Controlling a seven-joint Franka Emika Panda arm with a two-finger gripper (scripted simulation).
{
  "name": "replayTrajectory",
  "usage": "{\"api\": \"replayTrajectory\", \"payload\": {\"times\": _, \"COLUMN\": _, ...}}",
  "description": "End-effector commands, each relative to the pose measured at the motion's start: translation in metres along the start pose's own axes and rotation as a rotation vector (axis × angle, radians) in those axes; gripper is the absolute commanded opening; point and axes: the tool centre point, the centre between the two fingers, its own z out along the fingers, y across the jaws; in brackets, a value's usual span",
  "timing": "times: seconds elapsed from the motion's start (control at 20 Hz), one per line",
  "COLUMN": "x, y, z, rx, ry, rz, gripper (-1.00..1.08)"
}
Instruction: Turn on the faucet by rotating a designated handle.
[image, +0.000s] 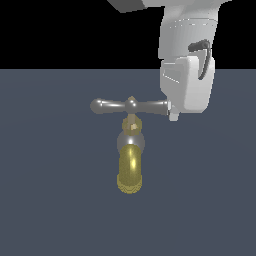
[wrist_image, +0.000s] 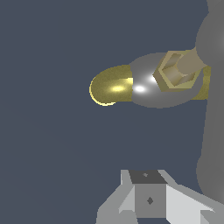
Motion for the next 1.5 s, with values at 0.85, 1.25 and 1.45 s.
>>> {"api": "replayTrajectory", "payload": {"times": 0.85, "x": -0.003, "y": 0.022, "z": -0.001, "rx": 0.0, "ry": 0.001, "rz": 0.004, "gripper": -1.0}}
{"api": "replayTrajectory", "payload": {"times": 1.25, "x": -0.006, "y": 0.042, "z": -0.001, "rx": 0.0, "ry": 0.001, "rz": 0.004, "gripper": -1.0}}
{"api": "replayTrajectory", "payload": {"times": 1.45, "x": -0.007, "y": 0.052, "z": -0.001, "rx": 0.0, "ry": 0.001, "rz": 0.004, "gripper": -1.0}}
